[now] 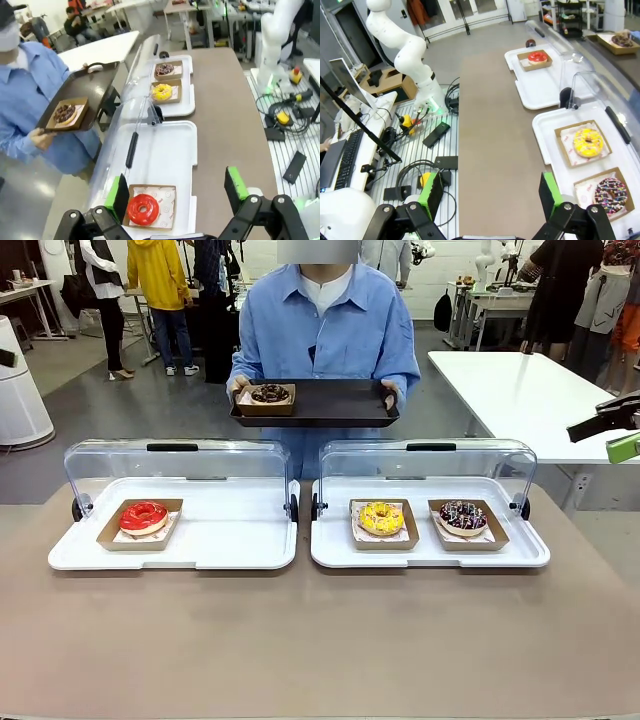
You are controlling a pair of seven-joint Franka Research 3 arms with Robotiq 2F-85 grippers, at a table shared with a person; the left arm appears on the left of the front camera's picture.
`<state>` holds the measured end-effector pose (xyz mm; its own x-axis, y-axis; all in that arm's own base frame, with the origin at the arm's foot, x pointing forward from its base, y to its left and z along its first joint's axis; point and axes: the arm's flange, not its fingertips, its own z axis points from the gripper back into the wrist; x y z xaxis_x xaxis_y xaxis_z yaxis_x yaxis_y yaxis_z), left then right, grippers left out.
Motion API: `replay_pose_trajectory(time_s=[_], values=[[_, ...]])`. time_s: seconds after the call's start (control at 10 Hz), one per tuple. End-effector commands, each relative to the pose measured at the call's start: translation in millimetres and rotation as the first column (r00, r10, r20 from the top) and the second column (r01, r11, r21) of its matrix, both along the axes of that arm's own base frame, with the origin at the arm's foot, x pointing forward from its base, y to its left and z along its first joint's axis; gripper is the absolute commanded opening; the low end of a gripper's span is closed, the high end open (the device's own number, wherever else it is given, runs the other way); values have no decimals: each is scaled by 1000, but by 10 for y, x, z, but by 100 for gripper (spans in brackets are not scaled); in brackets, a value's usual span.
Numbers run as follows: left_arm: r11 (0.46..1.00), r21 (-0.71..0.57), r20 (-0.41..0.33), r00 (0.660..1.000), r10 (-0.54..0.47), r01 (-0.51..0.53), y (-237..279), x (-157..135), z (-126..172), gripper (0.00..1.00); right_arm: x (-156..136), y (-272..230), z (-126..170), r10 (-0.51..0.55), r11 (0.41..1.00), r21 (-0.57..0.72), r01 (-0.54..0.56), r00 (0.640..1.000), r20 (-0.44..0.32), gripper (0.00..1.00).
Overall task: Provide the desired donut to the person.
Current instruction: Pick up and lift the Paper togo box containing the Donut pointed at by the person.
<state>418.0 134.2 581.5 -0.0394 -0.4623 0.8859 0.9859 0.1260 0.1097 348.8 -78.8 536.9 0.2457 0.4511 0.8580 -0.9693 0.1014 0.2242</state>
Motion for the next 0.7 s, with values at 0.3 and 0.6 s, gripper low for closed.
replay_pose_trajectory(time_s=[0.3, 0.6], values=[[992, -125, -79, 997, -1, -9, 575, 274, -333, 100, -1, -5, -3, 12, 1000, 11, -12, 1000, 12, 100], [999, -23, -116, 993, -35, 33, 592, 206, -420, 100, -1, -5, -3, 12, 1000, 11, -12, 1000, 12, 100]])
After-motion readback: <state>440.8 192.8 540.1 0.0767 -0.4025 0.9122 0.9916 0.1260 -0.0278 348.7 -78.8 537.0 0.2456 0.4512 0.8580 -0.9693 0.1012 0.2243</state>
